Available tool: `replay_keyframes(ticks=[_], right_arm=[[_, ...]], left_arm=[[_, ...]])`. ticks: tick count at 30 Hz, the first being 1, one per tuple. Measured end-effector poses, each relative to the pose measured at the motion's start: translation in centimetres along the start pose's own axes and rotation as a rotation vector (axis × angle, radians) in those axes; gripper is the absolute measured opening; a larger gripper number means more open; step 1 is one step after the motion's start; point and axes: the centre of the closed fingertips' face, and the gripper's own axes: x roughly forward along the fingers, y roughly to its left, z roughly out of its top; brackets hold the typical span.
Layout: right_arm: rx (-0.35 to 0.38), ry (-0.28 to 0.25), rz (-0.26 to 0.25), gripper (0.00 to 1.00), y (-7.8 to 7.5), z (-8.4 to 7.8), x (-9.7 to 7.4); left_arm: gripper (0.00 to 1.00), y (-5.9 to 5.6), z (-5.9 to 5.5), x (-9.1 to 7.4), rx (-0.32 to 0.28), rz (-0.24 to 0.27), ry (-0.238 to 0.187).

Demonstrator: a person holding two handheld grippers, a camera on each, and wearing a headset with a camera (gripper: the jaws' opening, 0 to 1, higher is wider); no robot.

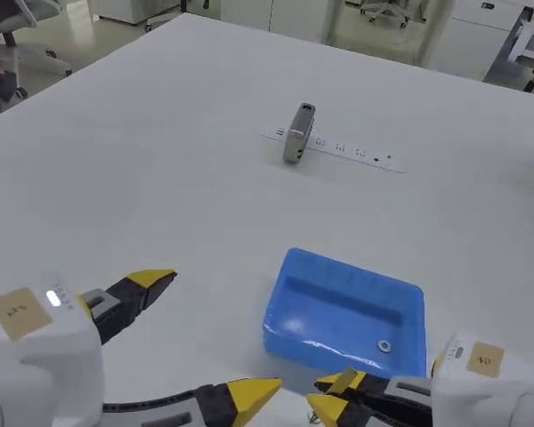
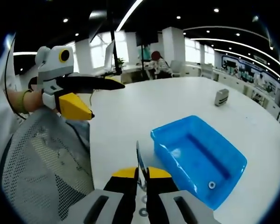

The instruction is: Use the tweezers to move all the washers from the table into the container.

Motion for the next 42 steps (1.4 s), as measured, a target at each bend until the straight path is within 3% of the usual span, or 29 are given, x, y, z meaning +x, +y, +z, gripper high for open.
replay_keyframes(ticks=[7,14,25,42], right_arm=[[0.044,-0.011,-0.012,0.02,-0.4,-0.1,-0.2],[0.081,-0.051,-0.006,0.02,0.1,0.6,-2.1],[0.106,-0.157,-0.018,0.02,-1.1,4.9,-4.9],[0.074,-0.242,-0.066,0.02,-4.1,9.1,-7.4]], left_arm=[[0.81,0.2,0.2,-0.1,-0.003,0.011,-0.010],[0.81,0.3,0.2,-0.2,-0.005,0.019,-0.011],[0.81,0.2,0.1,-0.2,-0.003,0.014,-0.007],[0.80,0.2,0.1,-0.2,0.000,0.014,-0.004]])
